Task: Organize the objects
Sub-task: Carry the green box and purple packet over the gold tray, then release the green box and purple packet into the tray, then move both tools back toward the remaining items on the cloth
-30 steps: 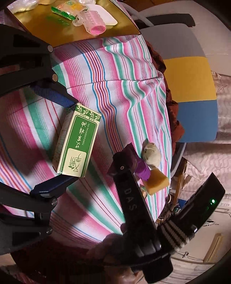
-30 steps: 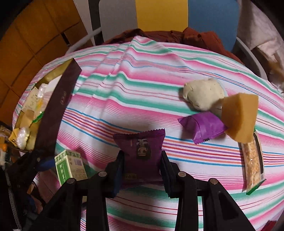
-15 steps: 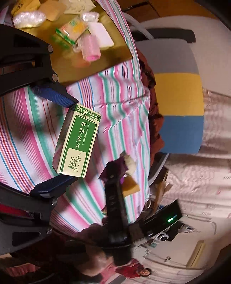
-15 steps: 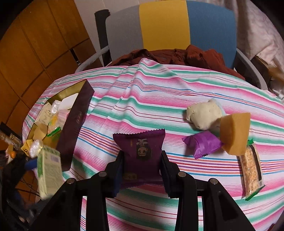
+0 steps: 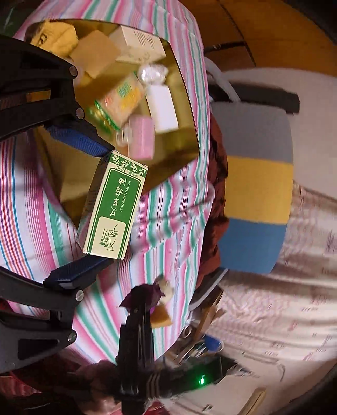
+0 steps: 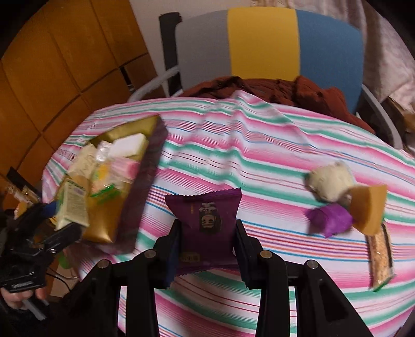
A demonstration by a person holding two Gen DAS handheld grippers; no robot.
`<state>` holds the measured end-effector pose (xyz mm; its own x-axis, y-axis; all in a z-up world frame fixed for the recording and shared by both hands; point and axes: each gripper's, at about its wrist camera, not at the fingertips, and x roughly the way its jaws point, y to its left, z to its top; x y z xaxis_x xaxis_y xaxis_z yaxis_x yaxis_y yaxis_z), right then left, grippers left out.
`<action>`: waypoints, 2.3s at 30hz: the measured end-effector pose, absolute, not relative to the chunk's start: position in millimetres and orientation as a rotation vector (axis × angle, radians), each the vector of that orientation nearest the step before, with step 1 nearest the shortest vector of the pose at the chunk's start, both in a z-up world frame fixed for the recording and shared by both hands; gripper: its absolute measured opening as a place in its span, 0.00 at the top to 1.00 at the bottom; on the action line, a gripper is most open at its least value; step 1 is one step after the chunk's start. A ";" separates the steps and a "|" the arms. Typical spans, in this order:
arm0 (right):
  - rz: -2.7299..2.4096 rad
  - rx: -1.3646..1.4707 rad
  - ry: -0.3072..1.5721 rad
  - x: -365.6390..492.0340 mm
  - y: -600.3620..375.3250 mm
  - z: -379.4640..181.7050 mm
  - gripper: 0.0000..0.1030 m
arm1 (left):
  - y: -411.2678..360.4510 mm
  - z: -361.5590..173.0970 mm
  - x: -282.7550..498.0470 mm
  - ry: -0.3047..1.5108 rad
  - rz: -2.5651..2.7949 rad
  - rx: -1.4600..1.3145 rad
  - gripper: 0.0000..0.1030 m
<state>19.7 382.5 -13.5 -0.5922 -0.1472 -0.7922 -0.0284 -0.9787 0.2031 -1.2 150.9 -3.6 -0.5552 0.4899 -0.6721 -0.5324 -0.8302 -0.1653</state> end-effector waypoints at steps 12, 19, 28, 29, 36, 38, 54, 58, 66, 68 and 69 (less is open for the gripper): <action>-2.648 1.286 -0.305 -50.1 296.3 15.1 0.63 | 74.8 -1.6 -63.0 -0.021 2.600 -1.032 0.26; -2.676 1.275 -0.228 -119.7 251.9 25.6 0.60 | 49.5 -9.5 -101.4 -0.003 2.698 -1.090 0.24; -2.667 1.292 -0.330 -130.4 255.3 13.1 0.29 | 32.1 -25.9 -101.7 -0.011 2.728 -1.155 0.20; -2.668 1.297 -0.305 -121.8 254.1 9.5 0.28 | 32.0 -27.0 -100.4 -0.011 2.720 -1.154 0.18; -2.695 1.299 -0.201 -78.1 249.0 -2.6 0.24 | 30.9 -20.1 -84.4 -0.065 2.739 -1.145 0.17; -2.705 1.282 -0.187 -66.8 248.5 -1.8 0.22 | 33.2 -15.7 -77.0 -0.072 2.739 -1.137 0.17; -2.843 1.226 -0.008 -14.1 265.1 11.8 0.07 | 63.2 2.8 -32.9 0.006 2.702 -1.001 0.17; -2.895 1.237 0.023 -6.5 291.5 17.3 0.07 | 71.2 5.0 -29.2 0.012 2.681 -0.984 0.17; -3.036 1.271 0.089 7.1 360.0 26.7 0.06 | 85.5 7.2 -26.7 0.026 2.651 -0.975 0.17; -3.094 1.262 0.092 11.1 382.7 29.7 0.05 | 87.5 6.9 -27.6 0.022 2.644 -0.979 0.17; -3.124 1.254 0.089 12.8 392.6 31.2 0.04 | 88.0 7.0 -27.9 0.016 2.641 -0.982 0.17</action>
<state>12.8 392.6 31.2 -0.7006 0.2272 -0.6764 -0.1883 -0.9732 -0.1319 -27.9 88.0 7.0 -0.7115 0.2944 -0.6380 -0.3022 -0.9479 -0.1003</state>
